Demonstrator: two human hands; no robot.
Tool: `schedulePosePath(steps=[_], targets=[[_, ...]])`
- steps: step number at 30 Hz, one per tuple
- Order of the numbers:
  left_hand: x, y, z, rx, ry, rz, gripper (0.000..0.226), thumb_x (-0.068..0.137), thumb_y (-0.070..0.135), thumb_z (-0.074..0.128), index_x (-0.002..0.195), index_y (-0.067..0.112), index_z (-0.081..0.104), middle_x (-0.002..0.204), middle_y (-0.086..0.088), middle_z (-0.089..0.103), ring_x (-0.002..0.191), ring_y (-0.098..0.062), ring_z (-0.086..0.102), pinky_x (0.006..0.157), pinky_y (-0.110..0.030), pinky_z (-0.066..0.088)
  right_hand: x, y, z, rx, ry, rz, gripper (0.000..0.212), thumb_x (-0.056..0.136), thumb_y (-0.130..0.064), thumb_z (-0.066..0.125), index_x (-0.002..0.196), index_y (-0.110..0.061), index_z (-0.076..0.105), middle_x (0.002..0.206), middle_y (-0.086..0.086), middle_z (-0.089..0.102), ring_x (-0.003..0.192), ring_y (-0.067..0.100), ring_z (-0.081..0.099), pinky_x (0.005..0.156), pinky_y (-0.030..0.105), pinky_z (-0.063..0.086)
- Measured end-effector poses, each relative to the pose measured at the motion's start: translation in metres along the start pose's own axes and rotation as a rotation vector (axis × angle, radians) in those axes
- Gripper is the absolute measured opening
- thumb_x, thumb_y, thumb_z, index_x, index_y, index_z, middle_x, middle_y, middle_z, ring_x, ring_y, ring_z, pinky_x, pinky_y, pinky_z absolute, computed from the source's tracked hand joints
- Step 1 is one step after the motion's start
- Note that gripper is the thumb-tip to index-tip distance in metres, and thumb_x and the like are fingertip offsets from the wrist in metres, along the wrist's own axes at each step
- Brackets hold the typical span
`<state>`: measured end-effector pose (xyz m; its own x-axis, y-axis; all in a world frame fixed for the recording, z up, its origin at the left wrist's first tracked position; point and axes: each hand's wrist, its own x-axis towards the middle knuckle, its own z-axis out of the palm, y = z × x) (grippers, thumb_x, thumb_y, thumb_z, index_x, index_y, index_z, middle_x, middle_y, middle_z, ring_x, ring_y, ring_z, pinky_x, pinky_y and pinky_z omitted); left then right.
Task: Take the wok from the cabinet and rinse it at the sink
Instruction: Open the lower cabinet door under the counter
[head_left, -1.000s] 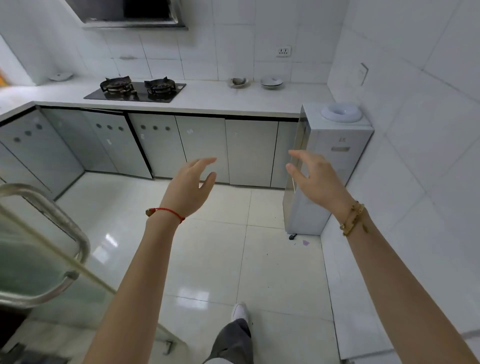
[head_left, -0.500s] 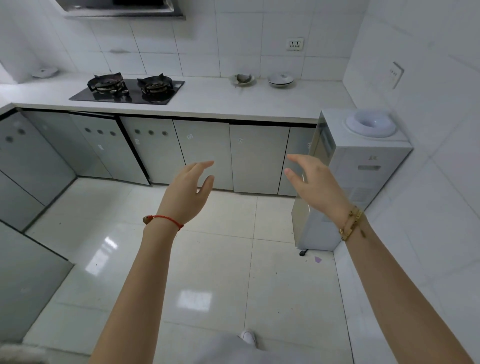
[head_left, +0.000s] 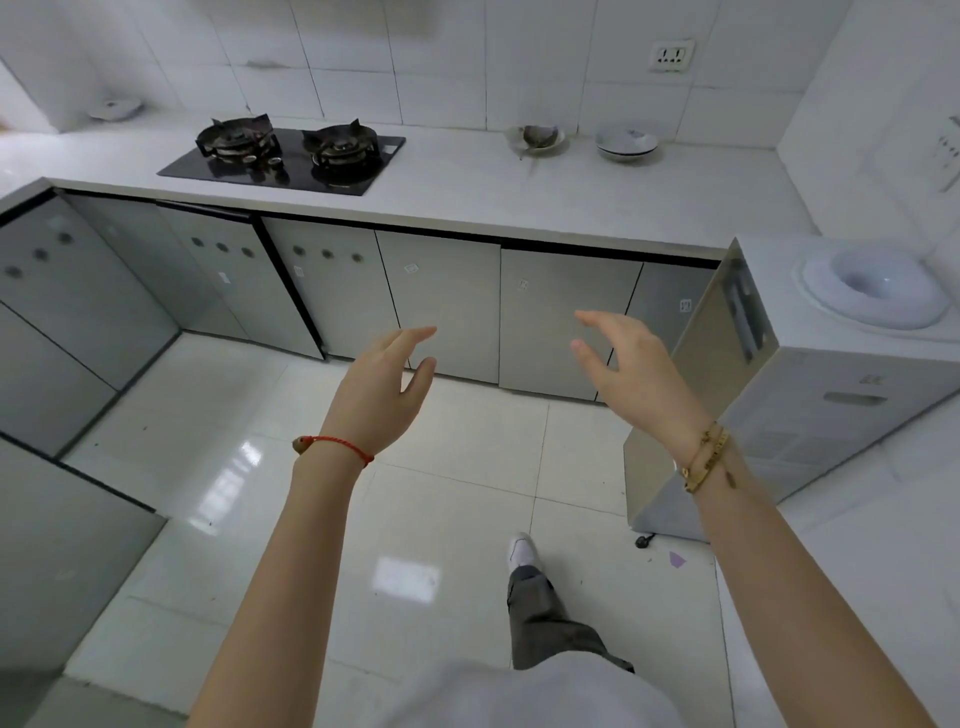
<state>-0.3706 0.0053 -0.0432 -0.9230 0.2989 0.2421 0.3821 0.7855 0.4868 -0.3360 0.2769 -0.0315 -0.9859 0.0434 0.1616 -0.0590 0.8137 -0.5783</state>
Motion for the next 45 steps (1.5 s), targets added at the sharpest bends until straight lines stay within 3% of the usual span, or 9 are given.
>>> schedulePosePath(steps=[12,19,24,32,37,40,45], targets=[[0.187,-0.040,0.024,0.013,0.032,-0.063,0.040,0.100,0.027,0.047,0.139,0.019,0.049,0.136,0.001,0.057,0.129,-0.015,0.047,0.106,-0.026,0.038,0.213,0.040,0.015,0.048,-0.044,-0.057,0.045,0.100,-0.032,0.047,0.141,-0.014,0.048,0.144,0.002,0.050,0.135,0.017,0.041,0.109,0.024,0.026],[0.278,-0.064,0.040,0.024,0.022,-0.092,0.040,0.100,0.026,0.046,0.139,0.018,0.048,0.135,0.000,0.057,0.129,-0.016,0.047,0.104,-0.021,0.031,0.311,0.059,0.029,0.080,-0.079,-0.056,0.044,0.101,-0.031,0.047,0.142,-0.015,0.047,0.143,0.001,0.050,0.136,0.014,0.039,0.105,0.018,0.023],[0.341,-0.087,0.055,0.019,0.000,-0.081,0.040,0.100,0.026,0.046,0.140,0.018,0.048,0.138,0.001,0.055,0.131,-0.014,0.046,0.105,-0.018,0.028,0.369,0.074,0.045,0.090,-0.087,-0.030,0.042,0.101,-0.031,0.047,0.139,-0.014,0.049,0.142,0.000,0.051,0.134,0.016,0.042,0.108,0.022,0.026],[0.456,-0.138,0.080,-0.035,-0.074,0.004,0.040,0.099,0.025,0.048,0.139,0.020,0.049,0.134,0.003,0.058,0.125,-0.014,0.049,0.099,-0.016,0.031,0.462,0.089,0.077,0.120,-0.038,0.053,0.041,0.101,-0.029,0.047,0.139,-0.014,0.050,0.140,-0.002,0.053,0.134,0.013,0.040,0.106,0.018,0.024],[0.537,-0.175,0.086,-0.083,-0.169,0.108,0.040,0.099,0.021,0.050,0.138,0.017,0.050,0.137,0.003,0.056,0.131,-0.013,0.045,0.109,-0.024,0.035,0.526,0.086,0.102,0.123,0.029,0.143,0.039,0.101,-0.029,0.047,0.138,-0.016,0.051,0.139,-0.004,0.054,0.134,0.012,0.042,0.107,0.021,0.029],[0.584,-0.195,0.085,-0.091,-0.228,0.157,0.040,0.099,0.022,0.049,0.139,0.018,0.050,0.137,0.004,0.056,0.130,-0.012,0.045,0.108,-0.023,0.034,0.563,0.081,0.115,0.126,0.051,0.208,0.040,0.101,-0.030,0.046,0.138,-0.017,0.051,0.140,-0.004,0.053,0.135,0.012,0.041,0.110,0.025,0.031],[0.647,-0.225,0.087,-0.072,-0.306,0.266,0.039,0.099,0.021,0.049,0.138,0.017,0.051,0.136,0.003,0.057,0.129,-0.013,0.047,0.104,-0.017,0.032,0.610,0.074,0.133,0.124,0.127,0.296,0.040,0.101,-0.030,0.046,0.138,-0.016,0.051,0.139,-0.004,0.054,0.133,0.012,0.043,0.107,0.019,0.028]])
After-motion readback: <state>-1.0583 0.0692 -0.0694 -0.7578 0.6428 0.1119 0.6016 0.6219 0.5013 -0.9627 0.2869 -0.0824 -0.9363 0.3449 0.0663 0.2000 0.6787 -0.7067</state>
